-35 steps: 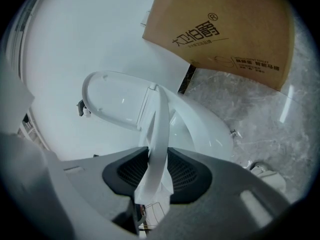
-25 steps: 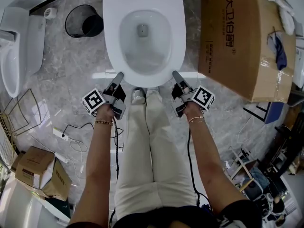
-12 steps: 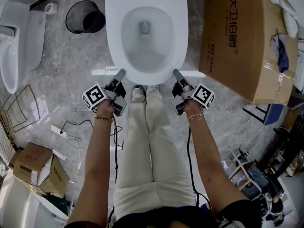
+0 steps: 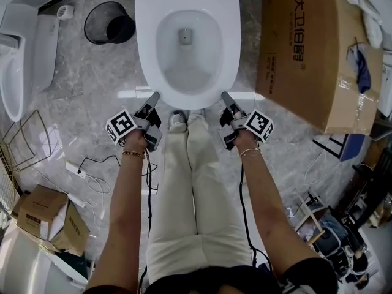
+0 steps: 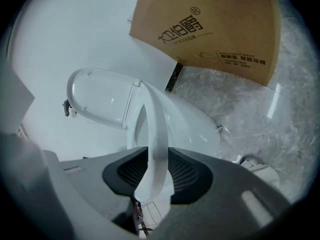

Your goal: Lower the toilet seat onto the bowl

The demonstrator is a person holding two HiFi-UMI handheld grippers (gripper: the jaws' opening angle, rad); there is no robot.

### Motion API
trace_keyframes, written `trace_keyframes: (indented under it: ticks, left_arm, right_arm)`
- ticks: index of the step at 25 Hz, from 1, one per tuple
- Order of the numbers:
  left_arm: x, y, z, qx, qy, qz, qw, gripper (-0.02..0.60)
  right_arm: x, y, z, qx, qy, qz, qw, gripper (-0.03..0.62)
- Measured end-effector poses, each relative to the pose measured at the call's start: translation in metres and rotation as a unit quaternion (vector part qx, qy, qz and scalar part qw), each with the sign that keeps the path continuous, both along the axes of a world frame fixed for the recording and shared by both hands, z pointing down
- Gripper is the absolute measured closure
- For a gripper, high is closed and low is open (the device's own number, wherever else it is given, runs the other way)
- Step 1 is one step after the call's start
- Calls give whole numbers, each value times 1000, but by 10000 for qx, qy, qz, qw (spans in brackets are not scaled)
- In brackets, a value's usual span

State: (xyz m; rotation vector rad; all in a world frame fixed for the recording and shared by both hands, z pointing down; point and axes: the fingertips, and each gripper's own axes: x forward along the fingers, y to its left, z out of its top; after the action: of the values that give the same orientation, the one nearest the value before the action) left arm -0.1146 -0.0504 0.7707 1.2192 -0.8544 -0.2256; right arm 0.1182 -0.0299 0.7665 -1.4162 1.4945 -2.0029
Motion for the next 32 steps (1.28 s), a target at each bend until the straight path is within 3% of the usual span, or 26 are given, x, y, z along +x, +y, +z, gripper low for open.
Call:
trace_keyframes:
  ticks: [9,12,14,18,20,24,28,32]
  left_arm:
    - [-15,24,13,-284,-200,-34,9994,483]
    - [-12,26,10,-244,-284,64,9993,485]
    - [-11,25,8,-139,-462,138,9987,514]
    - [-10,19,-3,247,-1052,530,9927,557]
    - [-11,13,-13,600,-1566,880,9819,572]
    - [-19,-4,-44,1287,-2617,1269,9481,578]
    - [-23,-15,-82,1646,-3066,1231,9294,578]
    - [-27,-10,-118,1877,-3531,1306,9072,578]
  right_arm:
    - [-3,13,8,-165,-30,-90,9998,472]
    - [-4,11,6,-153,-12,-112,9998,553]
    - [-4,9,4,-113,39,-159,9998,588]
    - [-6,7,-3,-2,263,-337,9991,588]
    - [-5,4,-10,134,579,-550,9967,588]
    - [-5,3,-31,448,1571,-1238,9788,589]
    - [-7,-12,-74,1095,2437,-1750,9476,589]
    - [-5,-16,-120,1609,3080,-1862,9190,589]
